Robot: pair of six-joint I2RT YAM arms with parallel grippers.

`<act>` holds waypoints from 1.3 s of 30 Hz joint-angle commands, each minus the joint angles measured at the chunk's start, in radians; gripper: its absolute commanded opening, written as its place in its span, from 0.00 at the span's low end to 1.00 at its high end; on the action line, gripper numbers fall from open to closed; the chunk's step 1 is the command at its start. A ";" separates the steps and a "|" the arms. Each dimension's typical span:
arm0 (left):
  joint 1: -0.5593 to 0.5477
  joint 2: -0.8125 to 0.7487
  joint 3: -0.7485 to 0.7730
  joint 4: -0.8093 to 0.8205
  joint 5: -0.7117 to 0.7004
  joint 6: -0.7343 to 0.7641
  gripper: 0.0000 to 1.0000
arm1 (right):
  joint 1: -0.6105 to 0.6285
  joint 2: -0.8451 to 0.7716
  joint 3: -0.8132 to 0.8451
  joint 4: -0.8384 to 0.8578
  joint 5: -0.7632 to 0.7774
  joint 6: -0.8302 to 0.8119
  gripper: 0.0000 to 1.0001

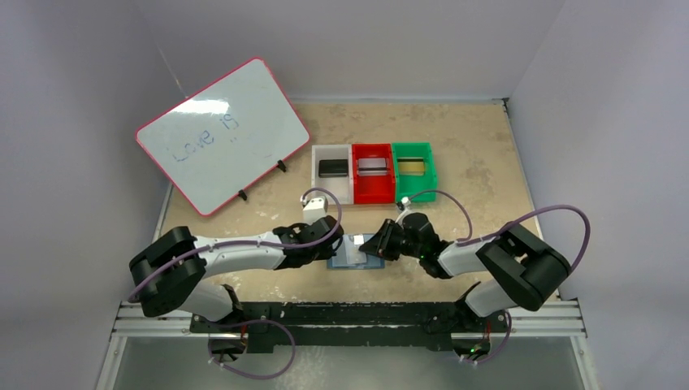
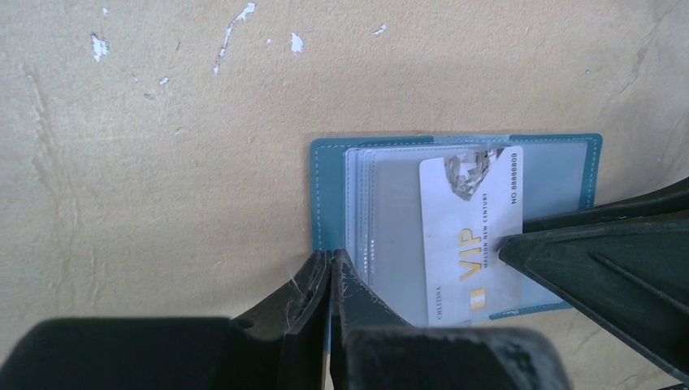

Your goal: Take the credit cards out of the card holder

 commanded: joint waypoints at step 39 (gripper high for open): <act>-0.010 0.095 0.035 0.046 0.096 0.049 0.00 | -0.003 -0.012 -0.008 0.060 0.013 0.043 0.34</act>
